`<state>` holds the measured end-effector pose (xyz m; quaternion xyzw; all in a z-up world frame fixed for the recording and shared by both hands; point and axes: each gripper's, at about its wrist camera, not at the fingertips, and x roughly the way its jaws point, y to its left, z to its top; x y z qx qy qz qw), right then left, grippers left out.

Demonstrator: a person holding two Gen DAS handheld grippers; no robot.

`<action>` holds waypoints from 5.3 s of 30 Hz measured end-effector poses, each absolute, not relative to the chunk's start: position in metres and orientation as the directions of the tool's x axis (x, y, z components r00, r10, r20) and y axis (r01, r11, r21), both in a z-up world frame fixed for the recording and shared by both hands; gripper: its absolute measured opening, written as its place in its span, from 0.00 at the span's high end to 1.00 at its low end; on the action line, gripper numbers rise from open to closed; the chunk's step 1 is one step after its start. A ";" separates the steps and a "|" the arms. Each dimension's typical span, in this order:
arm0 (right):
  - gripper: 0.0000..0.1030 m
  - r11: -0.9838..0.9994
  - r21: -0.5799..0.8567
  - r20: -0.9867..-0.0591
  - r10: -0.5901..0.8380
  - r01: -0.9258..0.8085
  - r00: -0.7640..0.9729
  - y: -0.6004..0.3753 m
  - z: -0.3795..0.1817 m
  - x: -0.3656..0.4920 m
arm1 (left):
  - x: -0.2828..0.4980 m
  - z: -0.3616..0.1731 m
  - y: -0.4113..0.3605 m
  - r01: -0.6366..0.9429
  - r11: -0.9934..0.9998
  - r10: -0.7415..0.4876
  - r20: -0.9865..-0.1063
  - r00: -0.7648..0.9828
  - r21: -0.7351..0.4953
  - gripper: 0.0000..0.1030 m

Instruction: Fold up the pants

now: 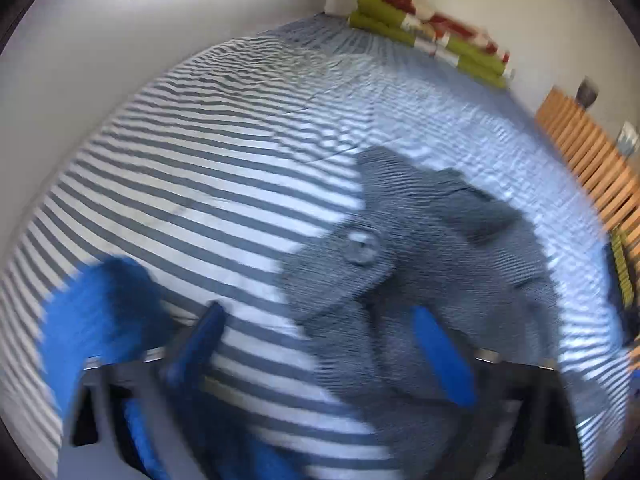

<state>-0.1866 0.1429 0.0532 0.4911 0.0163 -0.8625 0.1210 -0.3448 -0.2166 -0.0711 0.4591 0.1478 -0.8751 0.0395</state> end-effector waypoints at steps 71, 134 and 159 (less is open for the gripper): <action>0.91 -0.829 -0.176 -0.810 -0.185 0.532 -0.556 0.029 0.017 -0.246 | -0.363 -0.083 -0.213 0.252 -0.819 0.294 -0.755 -0.586 -0.515 0.90; 0.66 -0.979 0.057 -0.894 -0.138 0.195 -0.427 0.278 0.049 -0.112 | -0.128 0.018 -0.187 0.024 -0.951 0.246 -0.803 -0.543 -0.308 0.48; 0.48 -0.851 0.120 -0.880 -0.329 0.511 -0.341 0.058 -0.004 -0.029 | -0.102 -0.071 -0.166 0.064 -0.950 0.238 -0.841 -0.486 -0.305 0.62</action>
